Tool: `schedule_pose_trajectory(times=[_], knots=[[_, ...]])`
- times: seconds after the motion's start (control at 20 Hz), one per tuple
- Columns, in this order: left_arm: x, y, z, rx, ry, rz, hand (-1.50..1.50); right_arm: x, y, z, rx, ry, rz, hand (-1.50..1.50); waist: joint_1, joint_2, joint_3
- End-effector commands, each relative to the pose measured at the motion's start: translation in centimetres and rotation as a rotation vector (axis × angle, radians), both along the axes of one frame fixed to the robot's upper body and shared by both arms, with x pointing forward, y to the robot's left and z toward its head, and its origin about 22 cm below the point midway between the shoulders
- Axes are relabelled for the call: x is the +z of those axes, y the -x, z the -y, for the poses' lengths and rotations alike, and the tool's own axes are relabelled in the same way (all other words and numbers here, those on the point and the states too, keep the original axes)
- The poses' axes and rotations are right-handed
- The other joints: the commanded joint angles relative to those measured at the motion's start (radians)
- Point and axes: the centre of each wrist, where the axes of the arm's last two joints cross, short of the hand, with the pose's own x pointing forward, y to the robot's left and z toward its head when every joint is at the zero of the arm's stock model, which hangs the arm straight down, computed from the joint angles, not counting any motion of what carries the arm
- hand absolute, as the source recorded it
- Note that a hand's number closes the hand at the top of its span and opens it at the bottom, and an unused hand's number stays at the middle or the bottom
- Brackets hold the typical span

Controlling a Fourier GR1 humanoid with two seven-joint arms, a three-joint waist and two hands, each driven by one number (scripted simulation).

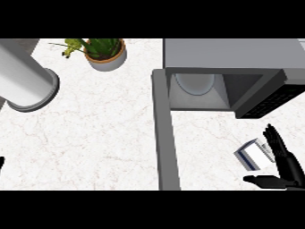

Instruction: Pick up the milk, place it into the microwave and close the microwave

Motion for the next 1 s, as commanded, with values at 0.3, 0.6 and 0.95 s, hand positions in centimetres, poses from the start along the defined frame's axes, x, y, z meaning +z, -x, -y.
schedule_pose_trajectory(times=[0.3, 0.6, 0.95], knots=[[0.5, 0.7, -0.5, -0.001, 0.002, 0.018, -1.50, 0.0, -1.7, -0.5, 0.005, -0.088, 0.140, -1.50, 0.013, 0.003, 0.002], [-0.5, 0.7, -0.4, -0.015, 0.015, -0.013, -1.50, -1.0, -1.2, -2.0, 0.038, -0.261, 0.146, 1.50, 0.004, 0.003, 0.002], [-0.3, 0.6, -0.1, -0.002, 0.026, -0.002, -1.50, -0.7, -1.9, -2.8, 0.048, -0.353, 0.202, 1.50, -0.006, 0.000, 0.001]])
